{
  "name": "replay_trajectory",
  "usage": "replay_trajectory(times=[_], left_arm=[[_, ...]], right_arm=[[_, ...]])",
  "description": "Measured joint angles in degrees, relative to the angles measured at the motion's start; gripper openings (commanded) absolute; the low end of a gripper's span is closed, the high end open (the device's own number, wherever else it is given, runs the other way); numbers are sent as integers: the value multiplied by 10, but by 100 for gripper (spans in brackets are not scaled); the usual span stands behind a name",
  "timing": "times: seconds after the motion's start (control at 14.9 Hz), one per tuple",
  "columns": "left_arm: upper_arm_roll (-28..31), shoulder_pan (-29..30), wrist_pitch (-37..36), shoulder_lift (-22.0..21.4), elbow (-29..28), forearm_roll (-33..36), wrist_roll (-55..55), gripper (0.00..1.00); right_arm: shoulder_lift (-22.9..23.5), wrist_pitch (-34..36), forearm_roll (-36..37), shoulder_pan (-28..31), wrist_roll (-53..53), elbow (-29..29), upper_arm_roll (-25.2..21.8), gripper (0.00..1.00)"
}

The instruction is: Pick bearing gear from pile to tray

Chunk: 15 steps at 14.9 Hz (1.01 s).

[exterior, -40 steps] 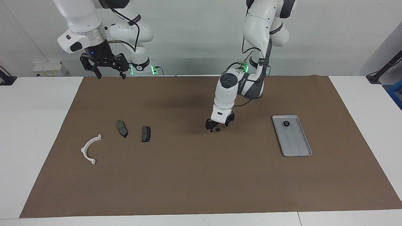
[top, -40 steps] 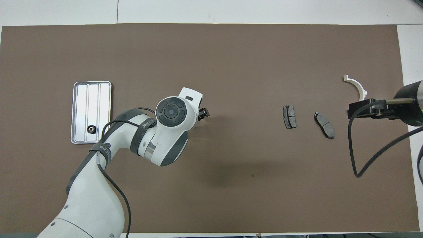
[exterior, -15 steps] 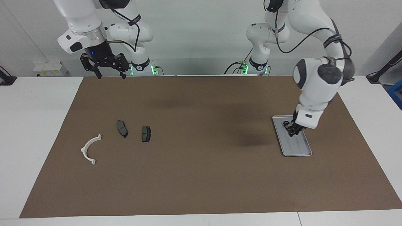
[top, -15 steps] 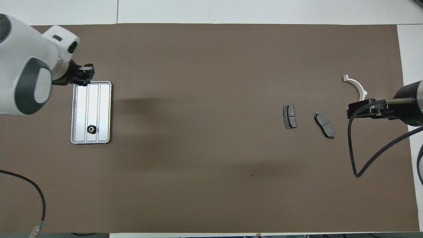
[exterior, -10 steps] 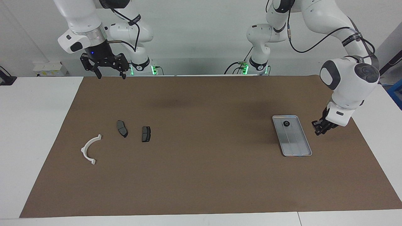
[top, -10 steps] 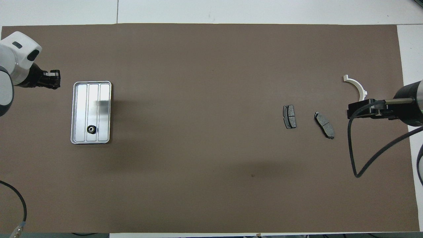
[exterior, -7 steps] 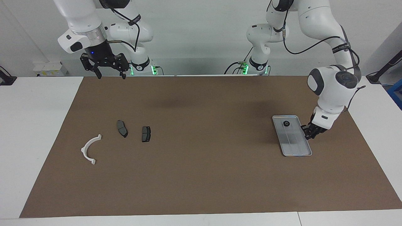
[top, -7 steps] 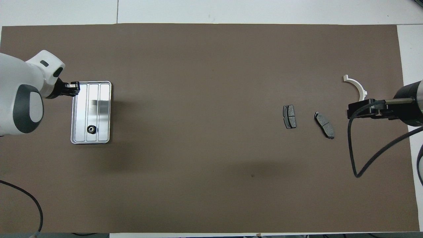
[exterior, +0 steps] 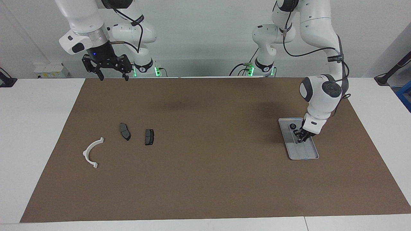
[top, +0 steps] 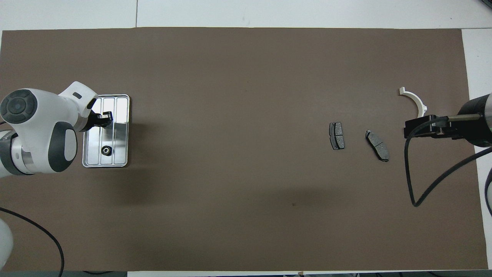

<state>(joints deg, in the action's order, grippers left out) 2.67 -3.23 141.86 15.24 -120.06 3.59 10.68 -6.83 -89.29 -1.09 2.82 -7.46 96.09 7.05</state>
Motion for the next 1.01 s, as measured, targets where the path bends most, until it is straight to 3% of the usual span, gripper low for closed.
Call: replay_trajectory(times=[0.27, 0.34, 0.4, 0.47, 0.8, 1.01], left_arm=[[2, -11, 15, 0, -8, 1, 20, 0], [2, -11, 16, 0, -8, 1, 20, 35], [2, -12, 16, 0, -8, 1, 20, 84], [2, -11, 16, 0, -9, 1, 20, 100], [4, -10, -10, -1, 12, 1, 14, 100], [6, -10, -163, -18, 121, -9, 2, 100]], right_arm=[[0, 0, 0, 0, 0, 0, 0, 100], [0, 0, 0, 0, 0, 0, 0, 100], [0, 0, 0, 0, 0, 0, 0, 100], [0, 0, 0, 0, 0, 0, 0, 100], [0, 0, 0, 0, 0, 0, 0, 100], [0, 0, 0, 0, 0, 0, 0, 100]])
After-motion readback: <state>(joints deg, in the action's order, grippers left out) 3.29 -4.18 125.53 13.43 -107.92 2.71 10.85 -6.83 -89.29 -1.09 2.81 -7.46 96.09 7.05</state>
